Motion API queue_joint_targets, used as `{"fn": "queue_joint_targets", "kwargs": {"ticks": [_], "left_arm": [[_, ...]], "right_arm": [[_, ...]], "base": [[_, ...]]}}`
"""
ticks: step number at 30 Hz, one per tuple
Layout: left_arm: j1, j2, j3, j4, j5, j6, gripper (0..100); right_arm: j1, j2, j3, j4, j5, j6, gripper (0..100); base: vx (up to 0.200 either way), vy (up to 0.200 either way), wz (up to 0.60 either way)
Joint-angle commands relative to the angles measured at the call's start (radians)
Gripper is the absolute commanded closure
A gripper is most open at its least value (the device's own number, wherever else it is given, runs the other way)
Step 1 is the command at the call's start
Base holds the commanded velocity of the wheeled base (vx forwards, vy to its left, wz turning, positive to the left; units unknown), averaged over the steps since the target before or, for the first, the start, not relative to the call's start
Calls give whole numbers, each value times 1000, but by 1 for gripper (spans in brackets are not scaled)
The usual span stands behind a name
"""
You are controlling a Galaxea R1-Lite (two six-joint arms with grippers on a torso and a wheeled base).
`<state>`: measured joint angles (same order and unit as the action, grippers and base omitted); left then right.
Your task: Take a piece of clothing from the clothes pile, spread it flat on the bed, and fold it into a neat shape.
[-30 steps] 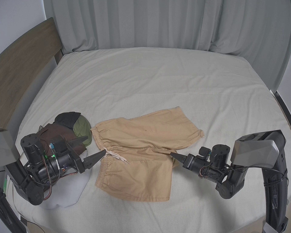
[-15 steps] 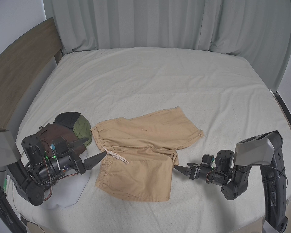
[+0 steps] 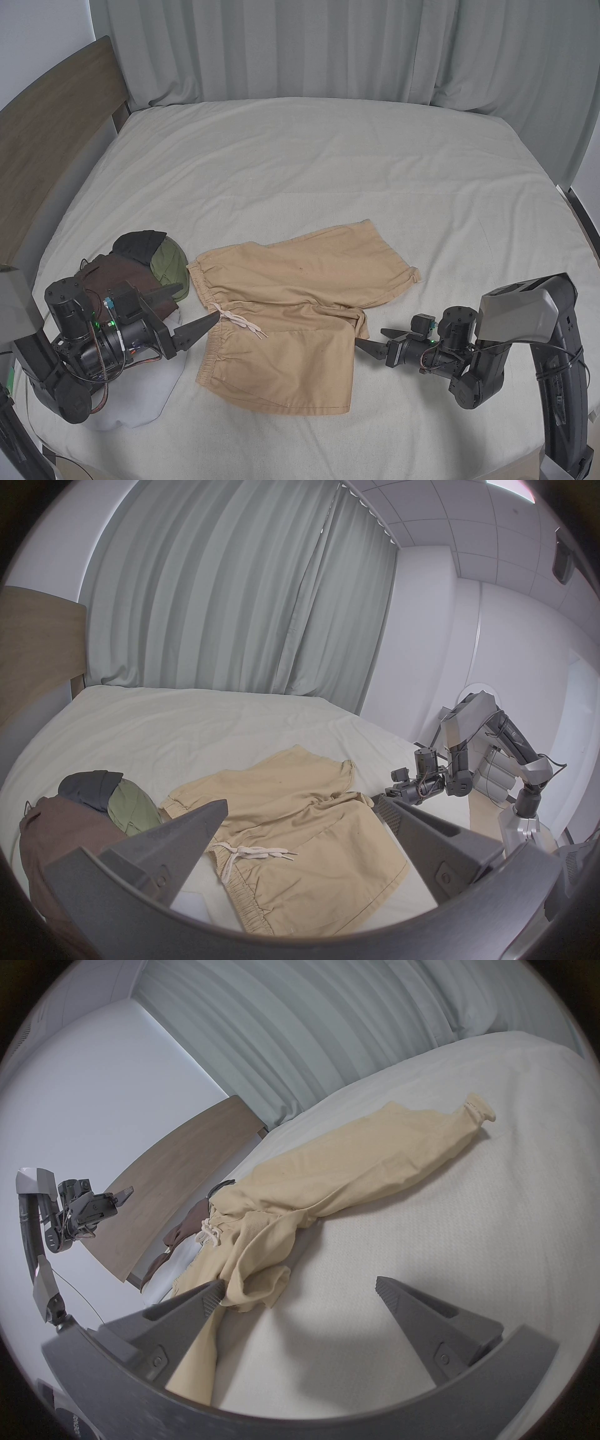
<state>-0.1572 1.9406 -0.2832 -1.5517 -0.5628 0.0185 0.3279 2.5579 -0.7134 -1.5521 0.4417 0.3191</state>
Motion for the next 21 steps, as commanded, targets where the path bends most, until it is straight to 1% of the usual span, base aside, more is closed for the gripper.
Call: {"fn": "queue_joint_targets", "kwargs": {"ticks": [1, 21], "left_arm": [[-1, 1, 1, -1, 0, 0, 0], [-2, 8, 2, -1, 0, 0, 0]], "right_arm": [[2, 4, -15, 0, 2, 0, 0], [39, -8, -40, -6, 2, 0, 0]], "base": [[0, 0, 0], [0, 0, 0]]}}
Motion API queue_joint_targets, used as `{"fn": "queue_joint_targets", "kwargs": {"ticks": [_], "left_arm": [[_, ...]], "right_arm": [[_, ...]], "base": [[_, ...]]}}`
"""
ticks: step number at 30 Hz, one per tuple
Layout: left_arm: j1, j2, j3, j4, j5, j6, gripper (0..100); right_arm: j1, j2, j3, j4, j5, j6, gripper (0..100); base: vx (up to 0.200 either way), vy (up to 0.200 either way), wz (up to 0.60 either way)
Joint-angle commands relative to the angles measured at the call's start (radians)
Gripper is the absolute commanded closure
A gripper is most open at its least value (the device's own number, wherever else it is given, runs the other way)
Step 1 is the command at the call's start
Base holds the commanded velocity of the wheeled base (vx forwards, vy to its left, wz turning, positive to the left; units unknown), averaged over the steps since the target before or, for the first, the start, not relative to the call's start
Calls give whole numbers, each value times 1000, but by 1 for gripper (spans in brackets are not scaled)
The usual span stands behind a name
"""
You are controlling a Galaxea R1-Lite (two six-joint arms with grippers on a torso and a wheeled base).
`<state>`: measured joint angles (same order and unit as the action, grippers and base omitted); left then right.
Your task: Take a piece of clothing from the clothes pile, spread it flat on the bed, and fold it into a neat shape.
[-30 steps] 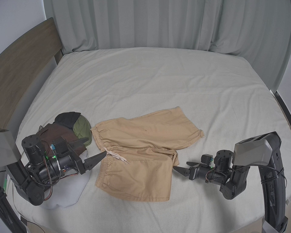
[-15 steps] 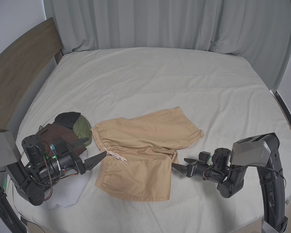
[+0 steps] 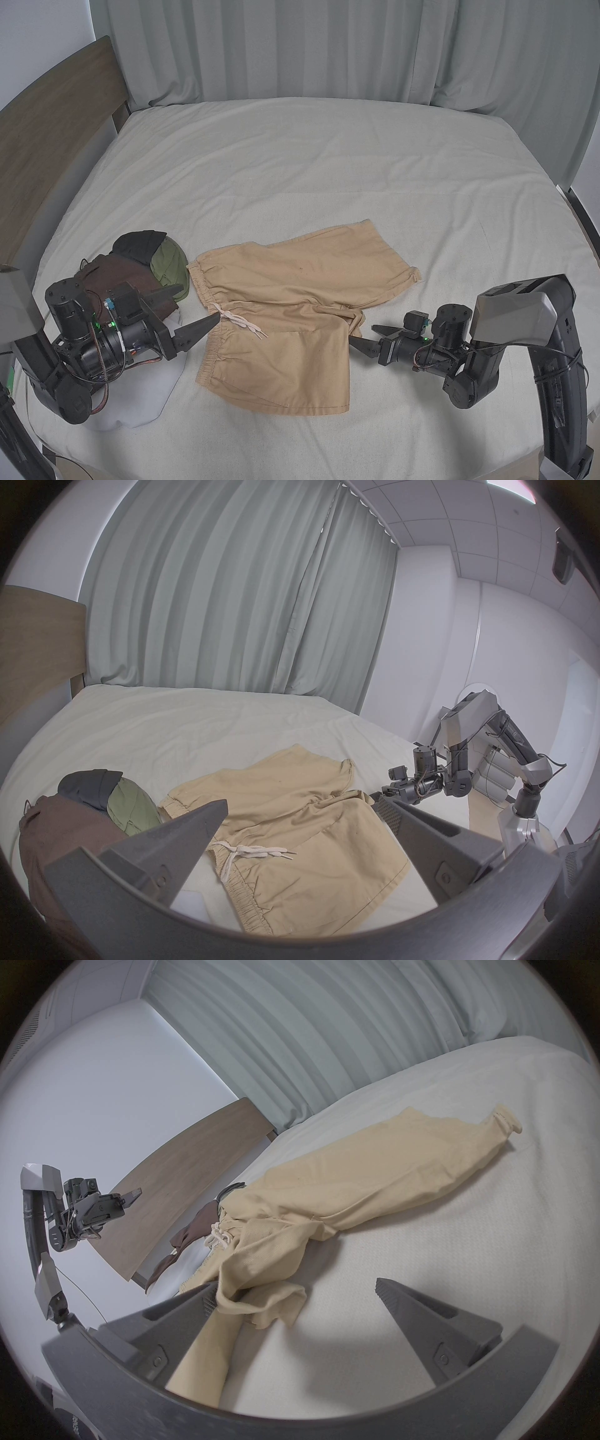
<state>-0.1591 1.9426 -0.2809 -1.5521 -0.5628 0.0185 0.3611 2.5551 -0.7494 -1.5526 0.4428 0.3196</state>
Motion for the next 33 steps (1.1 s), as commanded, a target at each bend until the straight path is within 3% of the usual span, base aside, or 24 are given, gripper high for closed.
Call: {"fn": "queue_joint_targets", "kwargs": {"ticks": [1, 2, 18, 25, 33], "left_arm": [[0, 7, 0, 0, 0, 1, 0], [0, 7, 0, 0, 0, 1, 0], [-10, 13, 5, -2, 0, 1, 0], [-7, 12, 5, 0, 0, 1, 0], [-3, 12, 3, 0, 0, 1, 0]], "right_arm": [[9, -6, -4, -8, 1, 1, 0], [10, -6, -8, -8, 1, 1, 100], [13, -1, -27, -8, 1, -7, 100], [36, -115, 88, -1, 1, -8, 100], [38, -179, 91, 0, 1, -5, 100]], "base": [[0, 0, 0], [0, 0, 0], [0, 0, 0], [0, 0, 0], [0, 0, 0]]}}
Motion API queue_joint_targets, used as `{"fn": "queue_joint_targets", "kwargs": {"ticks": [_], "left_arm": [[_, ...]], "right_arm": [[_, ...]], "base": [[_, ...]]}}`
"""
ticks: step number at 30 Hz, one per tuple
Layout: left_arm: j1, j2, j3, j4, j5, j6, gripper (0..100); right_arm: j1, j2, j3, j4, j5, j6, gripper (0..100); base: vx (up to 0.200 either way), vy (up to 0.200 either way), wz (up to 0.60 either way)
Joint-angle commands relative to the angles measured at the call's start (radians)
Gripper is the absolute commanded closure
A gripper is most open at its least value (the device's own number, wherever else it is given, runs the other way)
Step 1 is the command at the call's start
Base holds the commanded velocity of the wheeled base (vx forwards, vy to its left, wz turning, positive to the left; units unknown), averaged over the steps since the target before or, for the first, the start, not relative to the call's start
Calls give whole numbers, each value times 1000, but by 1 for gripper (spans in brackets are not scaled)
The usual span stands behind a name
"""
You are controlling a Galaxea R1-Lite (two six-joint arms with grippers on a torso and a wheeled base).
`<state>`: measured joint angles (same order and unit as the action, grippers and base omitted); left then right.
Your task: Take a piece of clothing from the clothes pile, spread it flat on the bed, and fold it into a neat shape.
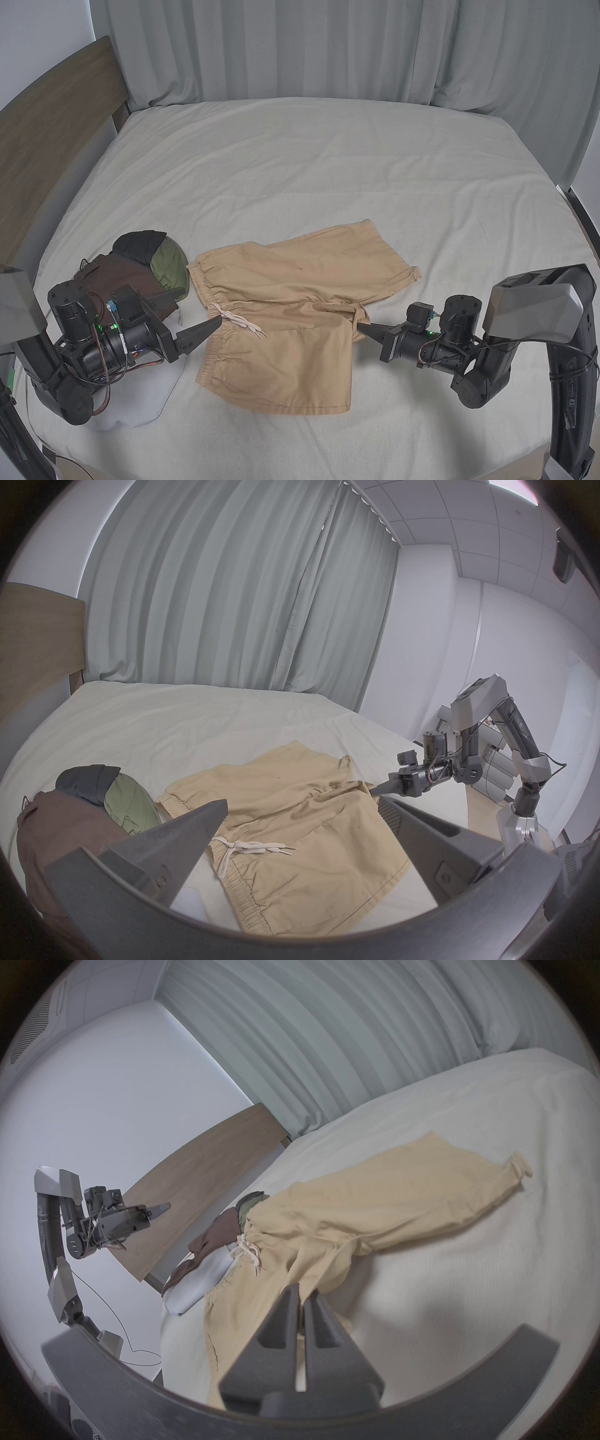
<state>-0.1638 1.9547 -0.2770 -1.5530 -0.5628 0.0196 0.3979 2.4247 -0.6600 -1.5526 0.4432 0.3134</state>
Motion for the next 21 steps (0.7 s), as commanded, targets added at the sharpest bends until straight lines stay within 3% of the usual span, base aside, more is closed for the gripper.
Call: {"fn": "queue_joint_targets", "kwargs": {"ticks": [1, 21], "left_arm": [[1, 0, -1, -1, 0, 0, 0], [3, 1, -1, -1, 0, 0, 0]], "right_arm": [[1, -49, 0, 0, 0, 1, 100], [-22, 80, -128, -3, -21, -4, 100]], "base": [[0, 0, 0], [0, 0, 0]]}}
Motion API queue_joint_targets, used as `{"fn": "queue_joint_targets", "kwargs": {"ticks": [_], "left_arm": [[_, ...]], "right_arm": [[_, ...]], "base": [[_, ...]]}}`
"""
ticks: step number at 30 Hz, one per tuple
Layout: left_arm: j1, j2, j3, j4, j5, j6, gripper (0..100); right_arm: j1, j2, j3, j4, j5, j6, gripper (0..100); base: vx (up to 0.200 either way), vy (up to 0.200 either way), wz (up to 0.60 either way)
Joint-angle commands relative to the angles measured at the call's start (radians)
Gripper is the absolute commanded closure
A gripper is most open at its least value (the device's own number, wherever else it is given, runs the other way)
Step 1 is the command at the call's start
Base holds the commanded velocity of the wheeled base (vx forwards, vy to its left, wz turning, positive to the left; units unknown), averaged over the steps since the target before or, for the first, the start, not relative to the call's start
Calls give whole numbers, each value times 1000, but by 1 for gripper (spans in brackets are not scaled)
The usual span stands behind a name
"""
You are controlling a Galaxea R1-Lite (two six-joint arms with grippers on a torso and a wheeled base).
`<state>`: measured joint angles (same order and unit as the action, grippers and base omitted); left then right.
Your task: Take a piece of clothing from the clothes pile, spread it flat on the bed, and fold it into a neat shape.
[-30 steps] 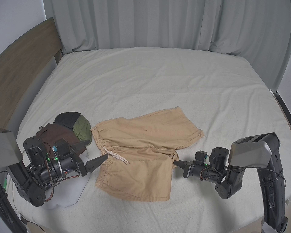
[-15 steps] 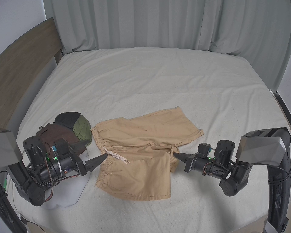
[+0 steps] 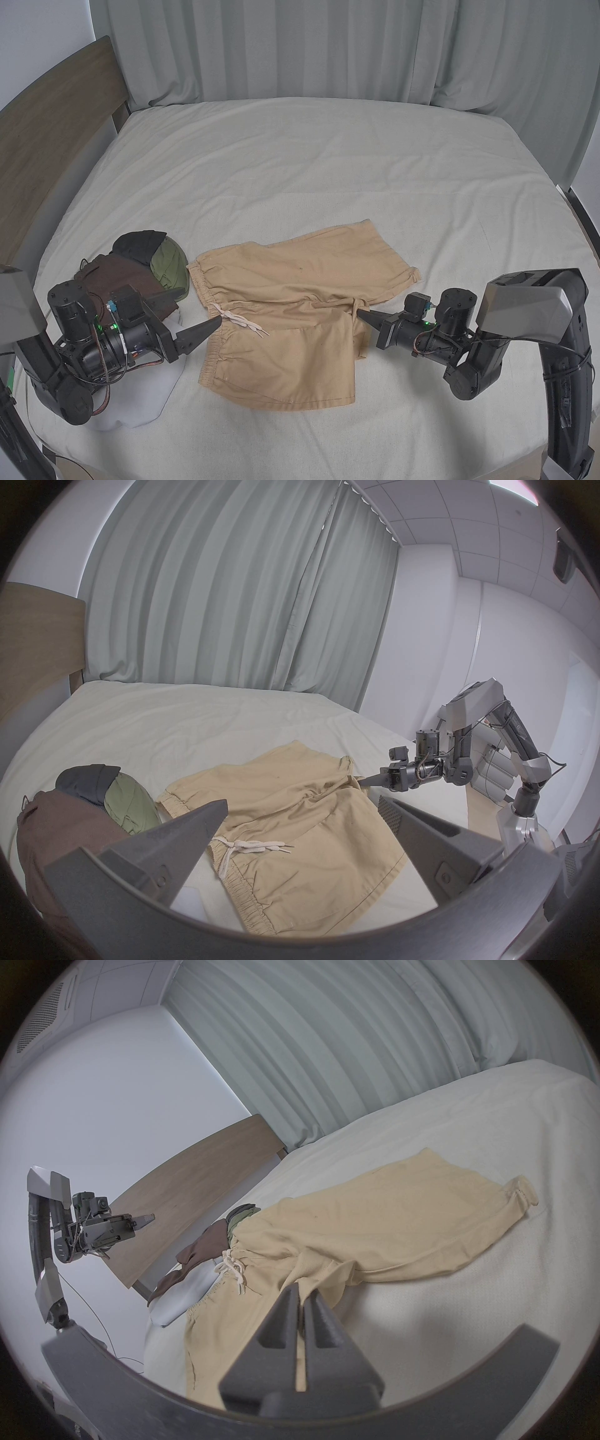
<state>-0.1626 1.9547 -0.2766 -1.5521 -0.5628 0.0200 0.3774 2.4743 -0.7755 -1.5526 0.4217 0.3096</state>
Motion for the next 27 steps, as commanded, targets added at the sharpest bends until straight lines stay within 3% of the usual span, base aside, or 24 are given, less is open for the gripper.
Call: {"fn": "queue_joint_targets", "kwargs": {"ticks": [1, 2, 15, 20, 27], "left_arm": [[1, 1, 0, -2, 0, 0, 0], [1, 1, 0, -2, 0, 0, 0], [0, 1, 0, -2, 0, 0, 0], [0, 0, 0, 0, 0, 0, 0], [0, 0, 0, -2, 0, 0, 0]], "right_arm": [[-3, 31, -11, -4, 0, 0, 100], [-3, 29, -10, -6, 0, 0, 0], [-40, -20, 131, 2, 28, -12, 0], [-86, 41, 171, 2, 111, -122, 0], [-97, 87, 159, 2, 117, -158, 0]], "base": [[0, 0, 0], [0, 0, 0], [0, 0, 0], [0, 0, 0], [0, 0, 0]]}}
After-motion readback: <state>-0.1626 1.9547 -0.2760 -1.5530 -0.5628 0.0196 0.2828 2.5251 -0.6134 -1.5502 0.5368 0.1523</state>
